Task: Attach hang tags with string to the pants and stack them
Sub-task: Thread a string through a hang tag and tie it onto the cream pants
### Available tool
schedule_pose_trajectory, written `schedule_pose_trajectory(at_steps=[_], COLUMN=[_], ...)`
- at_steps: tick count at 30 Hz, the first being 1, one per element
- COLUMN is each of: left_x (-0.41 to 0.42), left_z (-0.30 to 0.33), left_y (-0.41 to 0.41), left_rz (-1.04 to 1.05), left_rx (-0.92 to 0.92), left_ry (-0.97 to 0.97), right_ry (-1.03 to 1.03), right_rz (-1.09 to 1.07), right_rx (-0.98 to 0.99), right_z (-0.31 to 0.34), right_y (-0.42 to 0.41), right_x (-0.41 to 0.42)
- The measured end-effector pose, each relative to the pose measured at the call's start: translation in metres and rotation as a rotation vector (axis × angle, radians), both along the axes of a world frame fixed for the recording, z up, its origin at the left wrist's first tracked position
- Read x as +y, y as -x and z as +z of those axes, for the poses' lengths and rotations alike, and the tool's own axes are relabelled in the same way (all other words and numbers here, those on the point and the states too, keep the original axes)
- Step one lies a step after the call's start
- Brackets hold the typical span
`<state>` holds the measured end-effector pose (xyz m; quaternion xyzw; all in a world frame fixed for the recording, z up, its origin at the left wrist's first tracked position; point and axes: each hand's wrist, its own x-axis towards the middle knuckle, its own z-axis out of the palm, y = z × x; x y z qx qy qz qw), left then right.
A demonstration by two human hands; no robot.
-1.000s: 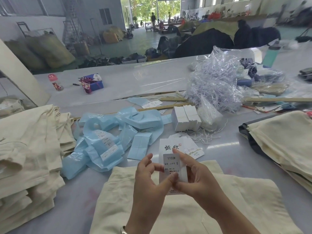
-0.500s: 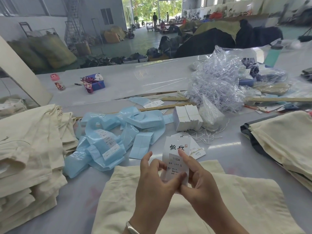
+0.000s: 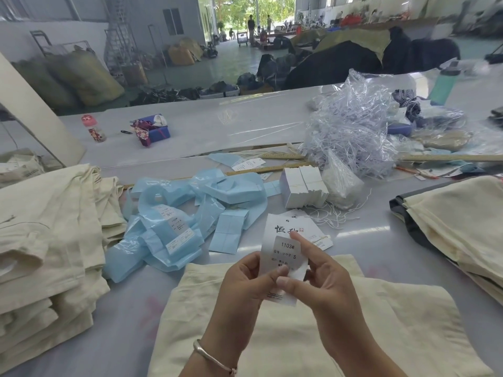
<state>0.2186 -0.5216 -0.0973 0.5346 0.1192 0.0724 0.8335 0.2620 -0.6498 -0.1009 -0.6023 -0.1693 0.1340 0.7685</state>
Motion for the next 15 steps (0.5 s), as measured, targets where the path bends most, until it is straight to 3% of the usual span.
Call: schedule_pose_trajectory(at_steps=[10,12,15], left_x=[-0.0013,-0.0036,-0.0017], left_z=[0.0079,0.0072,0.0107], left_y=[-0.0008,0.0004,0.0025], left_rz=[0.034,0.184,0.382], left_rx=[0.057,-0.002,-0.104], left_ry=[0.052,-0.094,-0.618], right_ry=[-0.035,-0.017,0.048], right_rz=[-0.003,-0.015,-0.033], right_rx=[-0.041,-0.052,-0.129], right_z=[0.006,0.0053,0.005], right_y=[-0.0061,-0.0075,-0.0085], right_x=[0.0,-0.0014,-0.002])
